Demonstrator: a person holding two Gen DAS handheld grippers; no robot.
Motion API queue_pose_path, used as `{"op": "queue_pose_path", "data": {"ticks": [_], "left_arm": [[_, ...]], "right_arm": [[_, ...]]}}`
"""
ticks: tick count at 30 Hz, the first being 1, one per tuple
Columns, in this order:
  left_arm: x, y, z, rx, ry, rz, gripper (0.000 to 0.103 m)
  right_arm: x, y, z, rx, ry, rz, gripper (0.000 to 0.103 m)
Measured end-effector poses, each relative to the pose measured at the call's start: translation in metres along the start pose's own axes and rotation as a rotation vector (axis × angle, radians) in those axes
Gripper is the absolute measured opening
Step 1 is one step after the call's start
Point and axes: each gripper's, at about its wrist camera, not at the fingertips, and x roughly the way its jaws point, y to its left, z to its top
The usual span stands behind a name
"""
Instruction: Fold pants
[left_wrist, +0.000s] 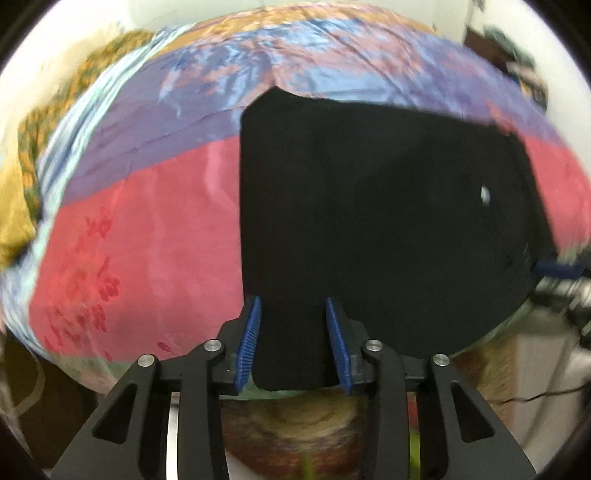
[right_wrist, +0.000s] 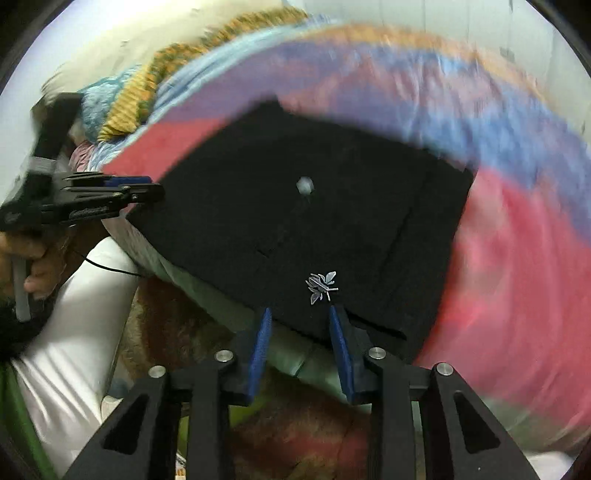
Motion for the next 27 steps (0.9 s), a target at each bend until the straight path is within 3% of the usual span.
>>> {"op": "queue_pose_path", "data": {"ticks": [4,5,7,8,11,14,16,20,22,24,26,27], "left_arm": [[-0.018,0.02,0.008,-0.059,-0.017,-0.1,0.041],[-0.022,0.028,0.01,-0.083,-0.024,-0.114,0.048],[-0.026,0.054,0.017,-0.149,-0.047,-0.136,0.062],[-0.025,0.062,0.019,-0.167,-0.051,-0.141,0.066],[-0.009,0.087,0.024,-0.216,-0.029,-0.184,0.066],[0.019,0.105,0.023,-0.262,0.047,-0.312,0.066],[0.032,0.106,0.02,-0.282,0.091,-0.359,0.066],[0.05,0.096,0.019,-0.285,0.122,-0.486,0.081],[0.061,0.088,0.024,-0.286,0.138,-0.548,0.082],[0.072,0.08,0.032,-0.29,0.166,-0.594,0.082],[0.073,0.071,0.037,-0.301,0.18,-0.609,0.051],[0.07,0.069,0.038,-0.302,0.177,-0.577,0.046]], "right_arm": [[-0.023,-0.001,0.007,0.01,-0.04,0.025,0.034],[-0.032,-0.004,0.009,0.024,-0.058,0.036,0.036],[-0.049,-0.015,0.011,0.059,-0.11,0.014,0.066],[-0.055,-0.021,0.01,0.077,-0.137,0.008,0.071],[-0.053,-0.048,0.012,0.174,-0.138,0.056,0.073],[-0.029,-0.073,0.011,0.277,-0.104,0.145,0.073],[-0.013,-0.087,0.009,0.333,-0.066,0.144,0.073],[0.009,-0.112,0.004,0.451,-0.046,0.264,0.075],[0.018,-0.12,0.006,0.49,-0.05,0.339,0.078],[0.027,-0.125,0.01,0.538,-0.047,0.414,0.079],[0.032,-0.12,0.02,0.506,-0.016,0.421,0.074],[0.031,-0.113,0.025,0.444,0.0,0.381,0.059]]}}
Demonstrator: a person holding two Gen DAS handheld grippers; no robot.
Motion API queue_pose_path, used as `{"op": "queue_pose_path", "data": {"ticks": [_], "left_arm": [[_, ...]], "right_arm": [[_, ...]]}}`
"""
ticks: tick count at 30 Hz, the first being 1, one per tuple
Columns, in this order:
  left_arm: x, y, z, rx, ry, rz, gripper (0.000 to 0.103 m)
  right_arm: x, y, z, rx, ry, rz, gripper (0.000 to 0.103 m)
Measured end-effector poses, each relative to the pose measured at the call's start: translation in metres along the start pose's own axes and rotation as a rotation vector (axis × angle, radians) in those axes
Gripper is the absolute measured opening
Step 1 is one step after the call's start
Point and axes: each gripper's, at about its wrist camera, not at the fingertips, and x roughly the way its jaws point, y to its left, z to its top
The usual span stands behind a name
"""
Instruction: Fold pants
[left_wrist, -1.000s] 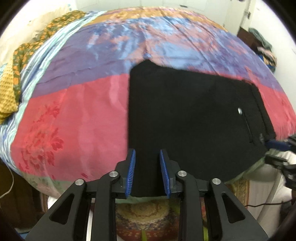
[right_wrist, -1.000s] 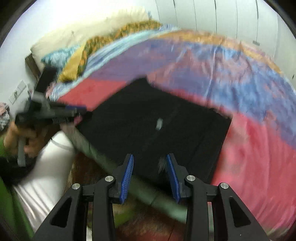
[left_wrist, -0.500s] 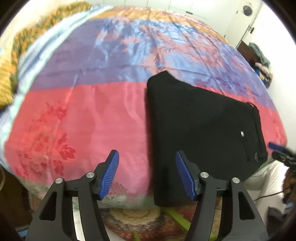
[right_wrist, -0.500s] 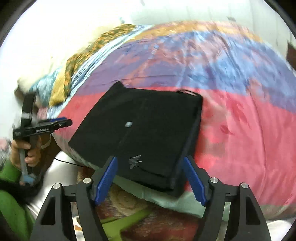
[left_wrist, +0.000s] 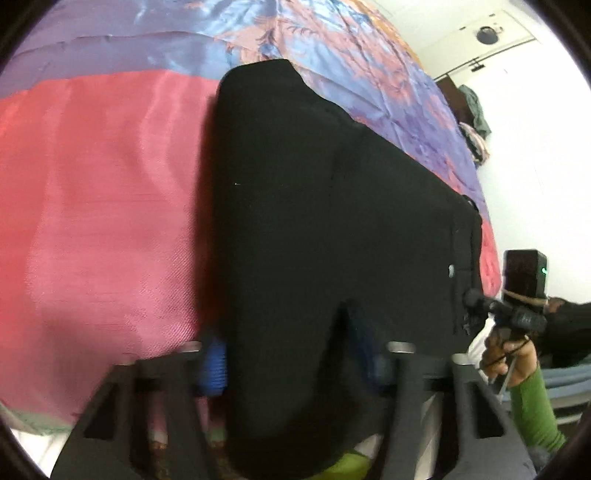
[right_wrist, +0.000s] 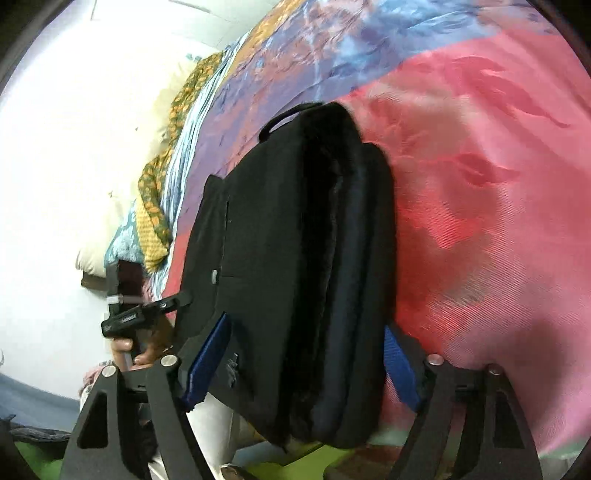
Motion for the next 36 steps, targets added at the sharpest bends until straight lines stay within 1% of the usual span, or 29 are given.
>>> {"op": "queue_pose_path", "data": {"ticks": [1,2,4,5,7,11,14,17,19,22,24,25,27,28,29,30,31,32,34,35,36], "left_arm": [[-0.004,-0.005,0.0,0.01,-0.014,0.02,0.03],[-0.008,-0.009,0.002,0.023,-0.029,0.034,0.025],[-0.018,-0.023,-0.002,0.072,-0.066,0.093,0.023],[-0.023,-0.033,-0.003,0.11,-0.086,0.138,0.022],[-0.032,-0.044,-0.001,0.147,-0.119,0.18,0.022],[-0.058,-0.053,0.02,0.156,-0.189,0.154,0.021],[-0.072,-0.056,0.05,0.181,-0.25,0.177,0.022],[-0.079,-0.055,0.093,0.178,-0.306,0.18,0.022],[-0.078,-0.057,0.119,0.187,-0.334,0.197,0.022],[-0.068,-0.055,0.148,0.19,-0.355,0.215,0.022],[-0.051,-0.046,0.165,0.175,-0.348,0.22,0.022],[-0.039,-0.039,0.168,0.163,-0.334,0.228,0.023],[0.001,-0.023,0.176,0.131,-0.264,0.261,0.028],[0.024,-0.015,0.178,0.122,-0.22,0.301,0.036],[0.046,-0.008,0.176,0.133,-0.191,0.358,0.055],[0.053,-0.006,0.172,0.15,-0.21,0.391,0.062],[0.051,-0.008,0.168,0.172,-0.247,0.424,0.072],[0.046,-0.011,0.165,0.19,-0.267,0.454,0.079],[0.031,-0.015,0.16,0.215,-0.281,0.473,0.079],[0.017,-0.016,0.158,0.229,-0.313,0.491,0.079],[0.006,-0.016,0.154,0.234,-0.344,0.507,0.079]], "right_arm": [[0.0,0.007,-0.001,-0.039,0.004,-0.027,0.053],[-0.002,0.016,-0.001,-0.078,0.006,-0.054,0.051],[-0.005,0.031,-0.002,-0.144,-0.01,-0.106,0.044],[-0.008,0.044,-0.003,-0.189,-0.021,-0.138,0.04],[-0.012,0.064,-0.003,-0.241,-0.047,-0.152,0.037],[-0.021,0.091,0.013,-0.293,-0.098,-0.117,0.034],[-0.022,0.106,0.043,-0.327,-0.129,-0.109,0.034],[-0.02,0.112,0.09,-0.35,-0.179,-0.113,0.034],[-0.022,0.11,0.116,-0.364,-0.208,-0.113,0.034],[-0.013,0.105,0.156,-0.368,-0.232,-0.116,0.034],[-0.004,0.095,0.175,-0.365,-0.238,-0.122,0.034],[0.002,0.087,0.182,-0.347,-0.236,-0.123,0.034],[0.021,0.054,0.194,-0.277,-0.215,-0.153,0.035],[0.032,0.037,0.198,-0.237,-0.192,-0.186,0.036],[0.045,0.015,0.2,-0.18,-0.157,-0.241,0.04],[0.055,-0.007,0.199,-0.12,-0.134,-0.262,0.044],[0.057,-0.018,0.199,-0.08,-0.139,-0.239,0.058],[0.053,-0.027,0.198,-0.038,-0.156,-0.21,0.071],[0.04,-0.025,0.195,-0.035,-0.184,-0.217,0.077],[0.034,-0.018,0.194,-0.062,-0.196,-0.245,0.077],[0.025,-0.006,0.19,-0.125,-0.221,-0.312,0.077]]}}
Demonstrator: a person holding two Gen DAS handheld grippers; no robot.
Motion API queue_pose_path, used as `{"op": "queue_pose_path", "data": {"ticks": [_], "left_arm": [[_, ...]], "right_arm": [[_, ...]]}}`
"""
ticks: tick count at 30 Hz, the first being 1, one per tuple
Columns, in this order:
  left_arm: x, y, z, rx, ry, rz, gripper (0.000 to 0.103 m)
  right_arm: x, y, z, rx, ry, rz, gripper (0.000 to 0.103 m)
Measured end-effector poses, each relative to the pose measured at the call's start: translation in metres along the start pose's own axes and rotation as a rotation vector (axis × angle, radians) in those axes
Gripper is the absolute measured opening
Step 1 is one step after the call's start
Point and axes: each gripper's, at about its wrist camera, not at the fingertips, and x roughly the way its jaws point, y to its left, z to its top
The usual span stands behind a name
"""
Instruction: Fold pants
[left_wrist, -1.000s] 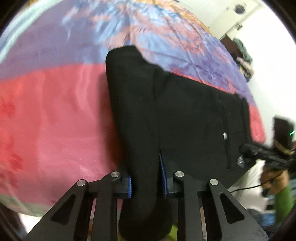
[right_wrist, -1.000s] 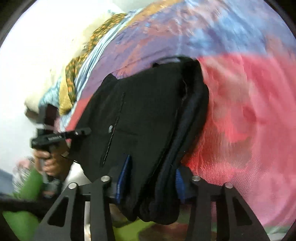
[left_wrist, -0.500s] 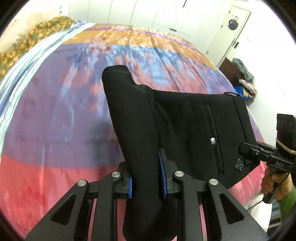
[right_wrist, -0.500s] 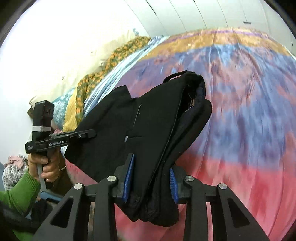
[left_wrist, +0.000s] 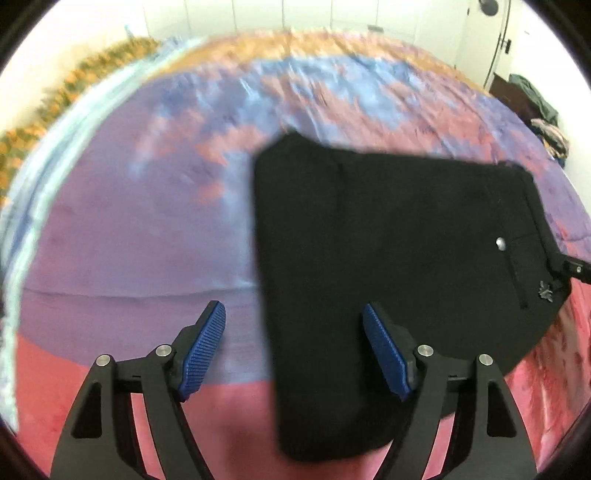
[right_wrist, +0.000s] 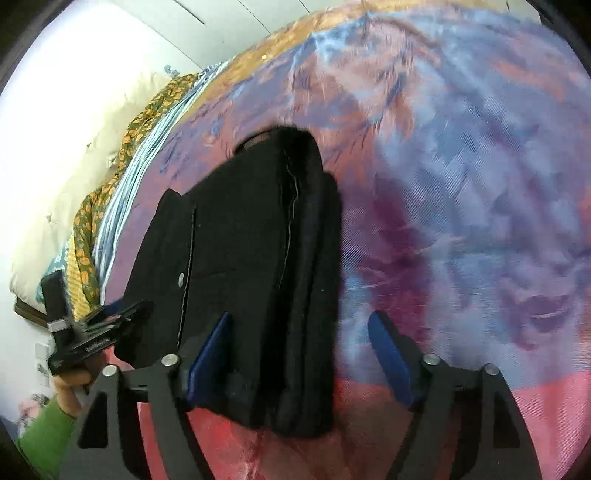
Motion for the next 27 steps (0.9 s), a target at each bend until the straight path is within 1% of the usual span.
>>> {"op": "queue_pose_path", "data": {"ticks": [1,2,3,4,6,7,8,9,10,11,12,14,15,16,18,19,20,23,25,27], "left_arm": [[-0.016,0.006,-0.003,-0.007,-0.039,0.017,0.079],[-0.025,0.011,-0.004,-0.017,-0.063,0.011,0.079],[-0.032,0.014,-0.008,-0.026,-0.077,-0.001,0.079],[-0.038,0.015,-0.012,-0.029,-0.087,-0.015,0.078],[-0.041,0.004,-0.024,0.006,-0.095,-0.031,0.077],[-0.036,-0.004,-0.027,0.034,-0.086,-0.035,0.076],[-0.024,-0.016,-0.034,0.069,-0.049,-0.043,0.072],[-0.013,-0.021,-0.036,0.08,-0.008,-0.05,0.07],[0.004,-0.024,-0.04,0.074,0.044,-0.06,0.07],[0.01,-0.021,-0.044,0.053,0.059,-0.067,0.073],[0.013,-0.016,-0.044,0.014,0.066,-0.095,0.074],[0.008,-0.006,-0.04,-0.063,0.077,-0.119,0.074],[0.003,-0.004,-0.04,-0.078,0.076,-0.117,0.074],[-0.007,-0.001,-0.041,-0.082,0.066,-0.103,0.073],[-0.026,0.001,-0.052,-0.076,0.047,-0.077,0.075],[-0.033,0.001,-0.058,-0.076,0.044,-0.072,0.08],[-0.041,0.002,-0.067,-0.077,0.042,-0.066,0.084],[-0.061,-0.006,-0.098,-0.064,0.062,-0.037,0.084],[-0.07,-0.009,-0.116,-0.066,0.078,-0.023,0.084],[-0.08,-0.012,-0.13,-0.087,0.091,-0.025,0.084]], "right_arm": [[-0.011,0.012,-0.001,-0.078,-0.034,-0.058,0.077],[-0.026,0.03,-0.006,-0.177,-0.077,-0.102,0.077],[-0.037,0.045,-0.012,-0.244,-0.112,-0.117,0.077],[-0.048,0.062,-0.02,-0.319,-0.156,-0.12,0.077],[-0.059,0.092,-0.036,-0.445,-0.207,-0.079,0.076],[-0.057,0.103,-0.043,-0.49,-0.208,-0.052,0.074],[-0.051,0.108,-0.049,-0.514,-0.191,-0.04,0.074],[-0.034,0.108,-0.053,-0.519,-0.134,-0.048,0.072],[-0.021,0.103,-0.052,-0.504,-0.084,-0.064,0.064],[-0.005,0.096,-0.055,-0.481,-0.03,-0.084,0.064],[0.008,0.087,-0.057,-0.46,0.006,-0.099,0.064],[0.007,0.085,-0.055,-0.461,-0.017,-0.106,0.063],[0.002,0.088,-0.051,-0.452,-0.011,-0.113,0.063],[-0.003,0.09,-0.049,-0.446,-0.017,-0.116,0.062],[-0.018,0.092,-0.05,-0.429,-0.038,-0.128,0.065],[-0.026,0.092,-0.055,-0.406,-0.044,-0.148,0.066],[-0.034,0.09,-0.063,-0.368,-0.046,-0.165,0.068],[-0.054,0.09,-0.091,-0.271,-0.034,-0.174,0.076],[-0.064,0.093,-0.113,-0.244,-0.019,-0.195,0.077],[-0.072,0.096,-0.138,-0.219,0.005,-0.202,0.079]]}}
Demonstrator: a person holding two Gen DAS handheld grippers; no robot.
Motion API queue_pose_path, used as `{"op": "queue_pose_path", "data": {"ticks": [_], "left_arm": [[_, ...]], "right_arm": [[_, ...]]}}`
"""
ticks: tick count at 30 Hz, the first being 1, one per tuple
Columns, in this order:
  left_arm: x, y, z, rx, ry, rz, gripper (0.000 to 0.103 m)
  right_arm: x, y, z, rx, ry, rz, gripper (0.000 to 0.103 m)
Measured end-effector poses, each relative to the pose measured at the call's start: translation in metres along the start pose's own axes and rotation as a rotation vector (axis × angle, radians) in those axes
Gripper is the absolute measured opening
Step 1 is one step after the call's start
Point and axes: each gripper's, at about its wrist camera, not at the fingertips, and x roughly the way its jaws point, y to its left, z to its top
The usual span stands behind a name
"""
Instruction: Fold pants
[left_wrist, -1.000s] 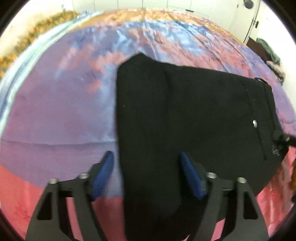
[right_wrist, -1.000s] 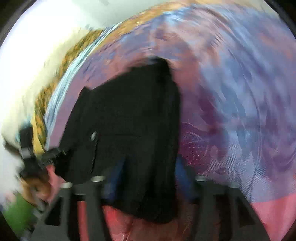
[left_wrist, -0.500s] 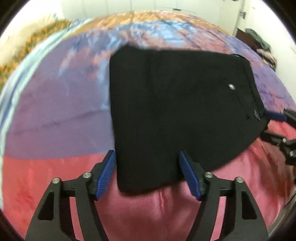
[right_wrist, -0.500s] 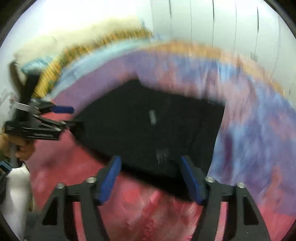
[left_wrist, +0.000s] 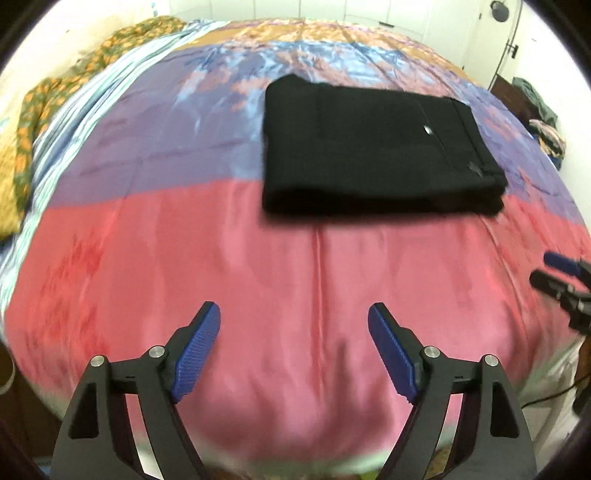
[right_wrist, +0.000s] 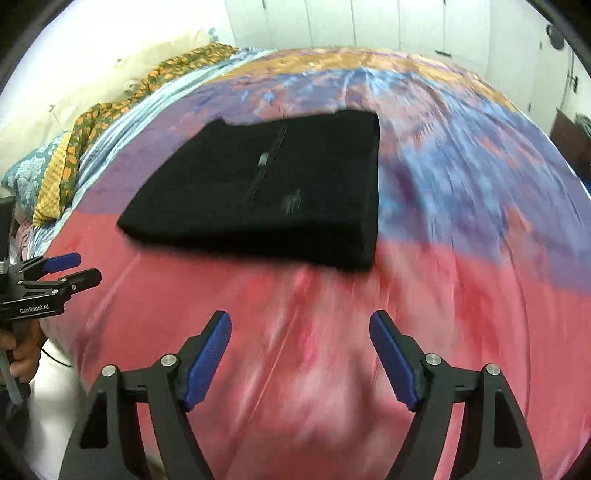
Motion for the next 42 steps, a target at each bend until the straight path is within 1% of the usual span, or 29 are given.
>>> {"op": "queue_pose_path", "data": {"ticks": [3,5,6,8,10,13,14,17,19,23,26,30,32,37,42], "left_arm": [[-0.017,-0.002,-0.019,-0.033,-0.012,0.011,0.084],[-0.027,-0.005,-0.028,-0.045,-0.017,0.02,0.086],[-0.03,-0.007,-0.03,-0.046,-0.017,0.021,0.086],[-0.038,-0.01,-0.035,-0.05,-0.021,0.024,0.086],[-0.046,-0.012,-0.038,-0.055,-0.037,0.026,0.087],[-0.06,-0.016,-0.042,-0.047,-0.064,0.03,0.09],[-0.066,-0.017,-0.043,-0.041,-0.083,0.037,0.092],[-0.083,-0.019,-0.045,-0.028,-0.132,0.056,0.097],[-0.092,-0.019,-0.047,-0.021,-0.161,0.064,0.098],[-0.103,-0.018,-0.05,-0.011,-0.186,0.093,0.099],[-0.109,-0.015,-0.051,-0.013,-0.186,0.092,0.099],[-0.117,-0.014,-0.051,-0.006,-0.186,0.091,0.1],[-0.123,-0.016,-0.05,0.0,-0.193,0.096,0.102],[-0.133,-0.023,-0.049,0.008,-0.209,0.079,0.102],[-0.141,-0.035,-0.051,0.044,-0.226,0.098,0.102]], "right_arm": [[-0.016,0.009,-0.027,0.049,0.025,-0.008,0.084],[-0.029,0.012,-0.039,0.082,0.024,-0.023,0.09],[-0.035,0.016,-0.044,0.091,0.019,-0.032,0.091],[-0.048,0.022,-0.049,0.095,0.0,-0.057,0.093],[-0.061,0.032,-0.053,0.092,-0.023,-0.072,0.097],[-0.076,0.044,-0.055,0.078,-0.045,-0.087,0.101],[-0.082,0.048,-0.056,0.072,-0.055,-0.089,0.102],[-0.098,0.058,-0.053,0.059,-0.094,-0.097,0.102],[-0.108,0.063,-0.053,0.055,-0.112,-0.106,0.103],[-0.12,0.07,-0.049,0.054,-0.122,-0.111,0.103],[-0.125,0.075,-0.048,0.041,-0.111,-0.123,0.103],[-0.131,0.077,-0.05,0.039,-0.105,-0.115,0.103],[-0.137,0.078,-0.051,0.031,-0.116,-0.123,0.103],[-0.149,0.078,-0.053,0.029,-0.14,-0.138,0.103],[-0.157,0.081,-0.054,0.017,-0.149,-0.157,0.103]]}}
